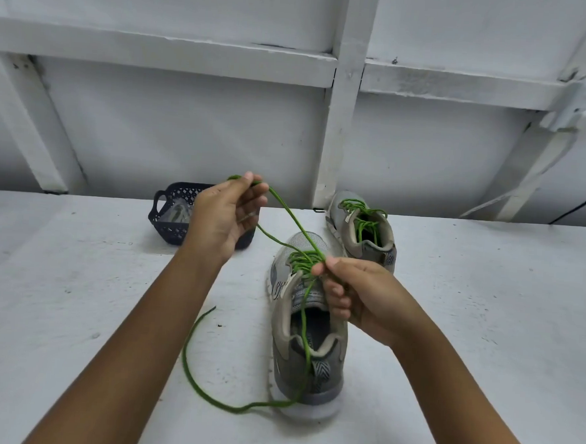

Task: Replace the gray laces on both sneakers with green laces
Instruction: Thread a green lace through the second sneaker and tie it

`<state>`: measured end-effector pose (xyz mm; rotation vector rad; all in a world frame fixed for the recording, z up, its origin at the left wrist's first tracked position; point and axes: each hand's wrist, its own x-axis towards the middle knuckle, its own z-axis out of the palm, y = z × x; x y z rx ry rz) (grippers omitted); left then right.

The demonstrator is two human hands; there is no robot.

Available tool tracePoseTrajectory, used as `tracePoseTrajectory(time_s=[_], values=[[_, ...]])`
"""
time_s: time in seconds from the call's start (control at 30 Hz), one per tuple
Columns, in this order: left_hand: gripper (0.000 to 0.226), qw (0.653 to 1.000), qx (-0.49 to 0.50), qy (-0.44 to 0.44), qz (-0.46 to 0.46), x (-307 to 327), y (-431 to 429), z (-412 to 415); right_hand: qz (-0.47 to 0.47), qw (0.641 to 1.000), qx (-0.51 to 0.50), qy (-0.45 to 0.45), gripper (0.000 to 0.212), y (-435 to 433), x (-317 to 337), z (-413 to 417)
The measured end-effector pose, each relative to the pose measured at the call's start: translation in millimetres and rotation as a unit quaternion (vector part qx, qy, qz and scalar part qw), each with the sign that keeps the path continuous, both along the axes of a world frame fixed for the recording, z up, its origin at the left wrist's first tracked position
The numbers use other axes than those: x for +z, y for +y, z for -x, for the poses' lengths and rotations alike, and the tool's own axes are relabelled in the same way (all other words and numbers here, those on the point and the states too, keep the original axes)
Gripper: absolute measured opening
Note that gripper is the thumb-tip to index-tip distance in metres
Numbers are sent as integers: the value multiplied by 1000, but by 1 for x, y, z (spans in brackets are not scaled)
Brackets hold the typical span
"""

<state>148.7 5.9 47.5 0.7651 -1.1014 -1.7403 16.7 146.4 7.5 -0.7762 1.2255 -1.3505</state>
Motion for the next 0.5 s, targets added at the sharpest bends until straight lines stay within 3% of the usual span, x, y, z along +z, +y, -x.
tracePoseTrajectory(time_s=[0.23, 0.37, 0.5], values=[[14, 999, 25, -23, -10, -7, -11, 3, -7, 996, 67, -52, 26, 14, -8, 12], [18, 971, -20, -234, 46, -20, -2, 6, 3, 999, 36, -39, 31, 18, -5, 18], [11, 907, -16, -354, 227, -44, 31, 15, 40, 998, -39, 14, 20, 18, -1, 23]])
